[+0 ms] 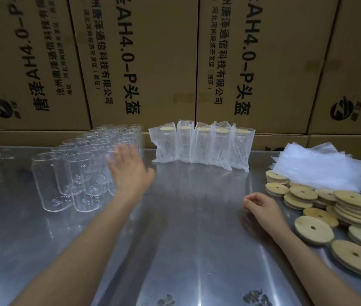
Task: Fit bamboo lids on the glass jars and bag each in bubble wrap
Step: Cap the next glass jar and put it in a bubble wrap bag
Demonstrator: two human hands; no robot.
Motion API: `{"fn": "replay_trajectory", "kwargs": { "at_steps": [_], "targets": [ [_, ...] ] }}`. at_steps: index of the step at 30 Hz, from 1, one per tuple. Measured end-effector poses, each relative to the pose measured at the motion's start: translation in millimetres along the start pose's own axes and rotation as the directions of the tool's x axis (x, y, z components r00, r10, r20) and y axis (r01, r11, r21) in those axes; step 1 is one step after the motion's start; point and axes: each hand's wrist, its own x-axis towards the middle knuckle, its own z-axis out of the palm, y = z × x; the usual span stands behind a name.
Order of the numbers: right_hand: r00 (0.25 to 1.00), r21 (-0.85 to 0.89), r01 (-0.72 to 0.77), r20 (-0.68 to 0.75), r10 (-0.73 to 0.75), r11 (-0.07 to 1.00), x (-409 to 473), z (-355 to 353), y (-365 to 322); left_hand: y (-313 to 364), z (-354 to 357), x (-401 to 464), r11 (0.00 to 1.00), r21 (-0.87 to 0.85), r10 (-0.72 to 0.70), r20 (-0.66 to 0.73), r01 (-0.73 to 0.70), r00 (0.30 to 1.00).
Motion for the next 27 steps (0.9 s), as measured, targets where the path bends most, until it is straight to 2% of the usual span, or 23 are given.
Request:
{"fn": "replay_trajectory", "kwargs": {
  "at_steps": [3,5,8,11,13,15,20,23,27],
  "targets": [
    [1.0,-0.001,-0.001,0.005,0.001,1.0,-1.6,-0.4,-1.6,-31.4,-3.6,17.4,0.972,0.162,-0.188,0.12,0.167,0.975],
    [1.0,-0.005,-0.002,0.004,0.002,1.0,-1.6,-0.4,-1.8,-50.0,-1.9,18.2,0.953,0.209,-0.244,0.104,0.218,0.964],
    [1.0,-0.013,-0.011,0.006,0.011,1.0,-1.5,0.1,-1.1,-63.9,-1.8,12.4,0.955,0.221,-0.207,0.024,0.197,0.978],
    [1.0,-0.018,-0.016,0.012,0.017,1.0,0.0,0.3,-0.7,-66.1,-6.2,3.3,0.981,0.13,-0.137,-0.057,0.143,0.989],
    [1.0,-0.032,-0.02,0.017,0.02,0.999,0.5,-0.2,0.0,-63.1,-7.5,-9.4,0.992,0.091,-0.073,-0.128,0.085,0.989],
    [0.999,-0.044,-0.025,0.034,0.027,0.999,-0.2,-0.6,0.7,-54.5,-6.5,-28.1,0.998,0.054,0.042,-0.219,-0.031,0.975],
    [0.993,-0.036,0.034,0.116,-0.03,0.999,-10.9,6.2,-11.7,-14.2,-11.3,-70.6,0.947,0.005,0.296,-0.404,-0.322,0.866],
    [0.966,0.029,0.077,0.244,-0.082,0.997,-26.0,18.2,-27.1,17.7,-16.1,-82.4,0.884,-0.064,0.385,-0.461,-0.463,0.8],
    [0.869,0.167,0.093,0.467,-0.161,0.982,-46.2,37.3,-43.2,66.5,-16.8,-98.6,0.747,-0.19,0.494,-0.481,-0.637,0.724]
  ]
}}
